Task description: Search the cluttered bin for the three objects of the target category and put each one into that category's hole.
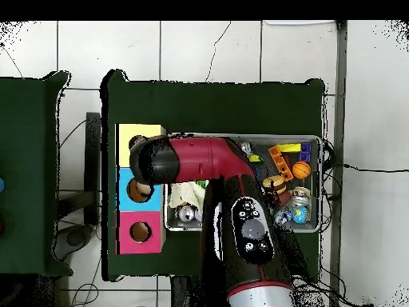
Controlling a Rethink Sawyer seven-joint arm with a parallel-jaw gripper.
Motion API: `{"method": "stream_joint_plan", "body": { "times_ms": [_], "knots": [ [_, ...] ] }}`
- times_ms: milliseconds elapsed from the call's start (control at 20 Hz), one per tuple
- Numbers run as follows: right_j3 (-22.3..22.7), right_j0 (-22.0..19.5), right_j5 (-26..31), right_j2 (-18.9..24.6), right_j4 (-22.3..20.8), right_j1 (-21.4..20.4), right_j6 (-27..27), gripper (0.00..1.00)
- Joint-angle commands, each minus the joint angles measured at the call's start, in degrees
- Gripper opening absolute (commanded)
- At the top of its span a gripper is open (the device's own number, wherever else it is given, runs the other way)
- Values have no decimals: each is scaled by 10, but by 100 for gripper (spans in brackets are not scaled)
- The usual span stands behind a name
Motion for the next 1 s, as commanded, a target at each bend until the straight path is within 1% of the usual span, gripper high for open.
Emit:
{"method": "stream_joint_plan", "body": {
  "times_ms": [50,150,300,600,700,850,950,1000],
  "knots": [
    [-54,-51,92,70,-30,8,-103,0],
    [-63,-57,100,75,-44,15,-115,0],
    [-66,-62,105,79,-51,19,-101,0],
    [-67,-69,114,86,-63,19,-97,0],
    [-68,-71,105,83,-68,20,-88,0],
    [-66,-76,119,88,-72,18,-95,0],
    [-57,-83,110,91,-65,13,-81,0],
    [-57,-88,99,101,-65,13,-87,0]
  ]
}}
